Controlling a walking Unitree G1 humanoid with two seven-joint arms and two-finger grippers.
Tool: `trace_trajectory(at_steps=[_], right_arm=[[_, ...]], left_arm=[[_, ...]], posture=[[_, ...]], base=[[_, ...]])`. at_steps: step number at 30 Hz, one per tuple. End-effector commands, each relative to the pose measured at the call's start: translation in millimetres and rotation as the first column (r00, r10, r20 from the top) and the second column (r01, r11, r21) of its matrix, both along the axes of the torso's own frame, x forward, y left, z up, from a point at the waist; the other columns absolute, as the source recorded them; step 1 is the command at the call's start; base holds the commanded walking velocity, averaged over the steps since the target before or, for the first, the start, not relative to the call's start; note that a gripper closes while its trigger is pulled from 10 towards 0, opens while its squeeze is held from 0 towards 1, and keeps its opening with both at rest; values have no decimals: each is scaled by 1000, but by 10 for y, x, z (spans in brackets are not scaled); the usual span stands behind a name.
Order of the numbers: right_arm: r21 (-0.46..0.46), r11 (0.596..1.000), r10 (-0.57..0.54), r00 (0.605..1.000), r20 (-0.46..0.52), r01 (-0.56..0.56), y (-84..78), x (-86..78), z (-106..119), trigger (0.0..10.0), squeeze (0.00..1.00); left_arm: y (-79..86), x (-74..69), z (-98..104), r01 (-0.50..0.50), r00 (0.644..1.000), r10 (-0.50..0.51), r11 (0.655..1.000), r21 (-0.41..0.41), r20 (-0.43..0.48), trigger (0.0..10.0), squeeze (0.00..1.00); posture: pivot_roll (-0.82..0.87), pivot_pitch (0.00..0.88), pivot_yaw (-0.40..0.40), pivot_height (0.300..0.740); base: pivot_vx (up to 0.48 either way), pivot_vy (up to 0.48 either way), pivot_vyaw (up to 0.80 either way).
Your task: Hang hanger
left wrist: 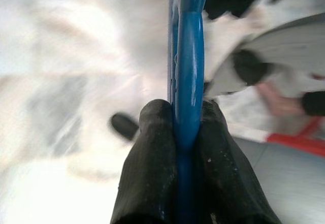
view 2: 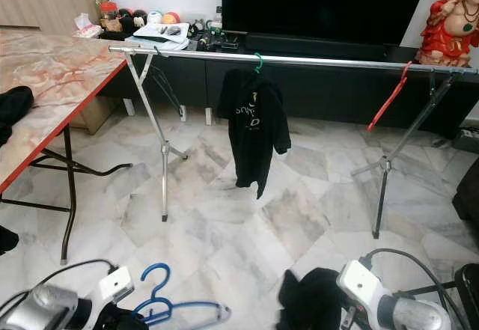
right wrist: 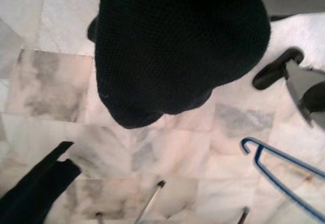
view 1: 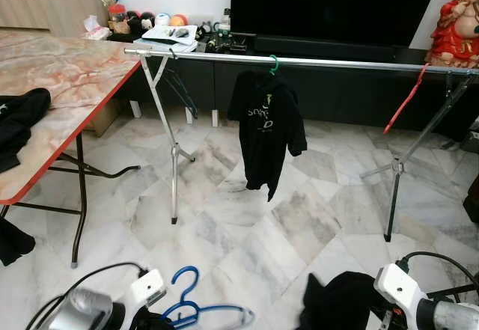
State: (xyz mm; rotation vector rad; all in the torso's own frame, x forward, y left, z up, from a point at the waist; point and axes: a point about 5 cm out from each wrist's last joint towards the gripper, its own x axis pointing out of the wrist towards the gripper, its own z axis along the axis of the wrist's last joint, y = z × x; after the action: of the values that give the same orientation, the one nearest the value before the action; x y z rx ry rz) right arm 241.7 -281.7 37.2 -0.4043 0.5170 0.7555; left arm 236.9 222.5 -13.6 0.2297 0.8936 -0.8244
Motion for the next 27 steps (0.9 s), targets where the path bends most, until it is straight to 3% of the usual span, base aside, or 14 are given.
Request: trace_trajectory(at_steps=[1, 2, 3, 5, 6, 7, 8, 9, 13, 14, 18, 22, 26, 27], right_arm=[[87, 984, -167, 980, 104, 158, 24, 120, 66, 0, 0], [112, 968, -239, 962, 135, 225, 35, 157, 64, 0, 0], [155, 938, -331, 932, 146, 309, 47, 191, 47, 2627, 0], [196, 903, -413, 899, 144, 383, 65, 207, 22, 2627, 0], [238, 865, -484, 861, 158, 442, 99, 207, 2, 8471, 0], [303, 797, -580, 803, 140, 523, 127, 205, -31, 10000, 0], [370, 696, -689, 717, 106, 615, 173, 190, -79, 10000, 0], [394, 642, -742, 662, 105, 657, 226, 173, -103, 10000, 0], [442, 570, -800, 591, 104, 693, 415, 105, -123, 10000, 0], [483, 527, -827, 554, 100, 700, 564, 55, -96, 10000, 0], [508, 489, -850, 518, 95, 709, 710, -23, -46, 10000, 0], [510, 488, -857, 501, 122, 709, 755, -68, 19, 10000, 0], [481, 448, -893, 405, 196, 754, 642, -100, 125, 10000, 0], [489, 443, -895, 402, 192, 752, 651, -97, 161, 10000, 0]], left_arm=[[214, -119, -190, -205, 979, 198, 963, 176, 53, 5804, 0], [255, -192, -257, -265, 964, 260, 941, 209, 53, 10000, 0], [300, -274, -326, -345, 938, 342, 907, 242, 58, 10000, 0], [346, -356, -386, -420, 906, 419, 866, 271, 64, 10000, 0], [365, -447, -445, -489, 869, 491, 829, 271, 64, 10000, 0], [365, -537, -500, -523, 847, 528, 806, 277, 62, 10000, 0], [362, -659, -567, -558, 822, 567, 779, 286, 58, 10000, 0], [362, -735, -603, -577, 807, 587, 764, 290, 58, 10000, 0], [404, -843, -640, -631, 765, 637, 714, 305, 91, 10000, 0], [409, -896, -661, -647, 751, 652, 696, 311, 103, 10000, 0], [384, -942, -686, -651, 748, 655, 690, 315, 111, 10000, 0], [348, -958, -703, -639, 759, 642, 699, 321, 111, 10000, 0], [302, -968, -721, -644, 754, 648, 698, 313, 106, 10000, 0], [282, -966, -728, -644, 754, 648, 699, 311, 106, 10000, 0]], posture=[[60, 29, -14, 740], [62, 26, -14, 740], [62, 24, -13, 740], [59, 24, -10, 740], [58, 20, -1, 740], [64, 17, 5, 740], [66, 14, 11, 740], [62, 11, 16, 740], [58, 4, 21, 740], [58, 0, 30, 740], [64, 0, 30, 740], [67, 0, 24, 740], [70, 0, 19, 740], [69, 0, 19, 740]], base=[[0, 0, 0], [0, 0, 0], [0, 0, 0], [0, 0, 0], [0, 0, 0], [0, 0, 0], [0, 0, 0], [0, 0, 0], [0, 0, 0], [0, 0, 0], [0, 0, 0], [0, 0, 0], [0, 0, 0], [0, 0, 0]])
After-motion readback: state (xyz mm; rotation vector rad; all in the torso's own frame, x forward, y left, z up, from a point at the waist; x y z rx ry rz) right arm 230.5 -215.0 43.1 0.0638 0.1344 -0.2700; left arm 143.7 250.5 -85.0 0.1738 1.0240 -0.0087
